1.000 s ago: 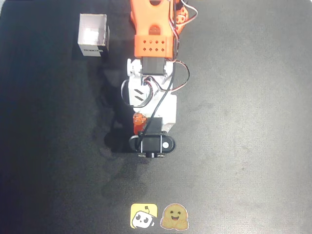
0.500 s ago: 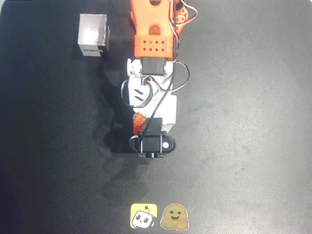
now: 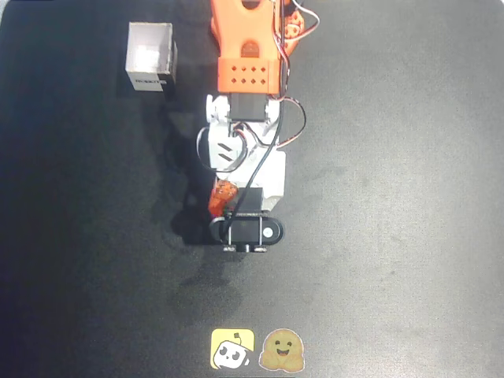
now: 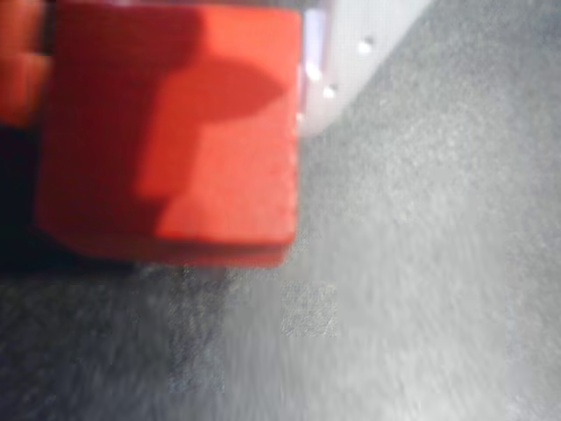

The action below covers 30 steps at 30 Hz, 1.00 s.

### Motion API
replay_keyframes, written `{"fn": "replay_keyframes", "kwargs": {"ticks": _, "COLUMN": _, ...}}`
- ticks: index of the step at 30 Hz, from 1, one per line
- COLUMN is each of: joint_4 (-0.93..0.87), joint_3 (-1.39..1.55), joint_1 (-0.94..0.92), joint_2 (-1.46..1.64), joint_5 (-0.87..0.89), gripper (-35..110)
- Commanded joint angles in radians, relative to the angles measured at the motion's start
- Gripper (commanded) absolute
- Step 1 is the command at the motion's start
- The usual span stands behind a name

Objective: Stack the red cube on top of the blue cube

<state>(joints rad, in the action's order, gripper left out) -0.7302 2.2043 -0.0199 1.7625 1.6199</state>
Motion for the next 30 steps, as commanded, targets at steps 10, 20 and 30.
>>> {"fn": "replay_keyframes", "kwargs": {"ticks": 10, "joint_4": 0.032, "joint_3": 0.041, "joint_1": 0.011, "joint_2": 0.161, "joint_5": -0.028, "gripper": 36}}
{"fn": "replay_keyframes", "kwargs": {"ticks": 20, "joint_4": 0.032, "joint_3": 0.193, "joint_1": 0.075, "joint_2": 0.469, "joint_5": -0.017, "gripper": 38}}
{"fn": "replay_keyframes", "kwargs": {"ticks": 30, "joint_4": -0.067, "joint_3": 0.402, "joint_1": 0.058, "joint_2": 0.891, "joint_5": -0.057, "gripper": 0}}
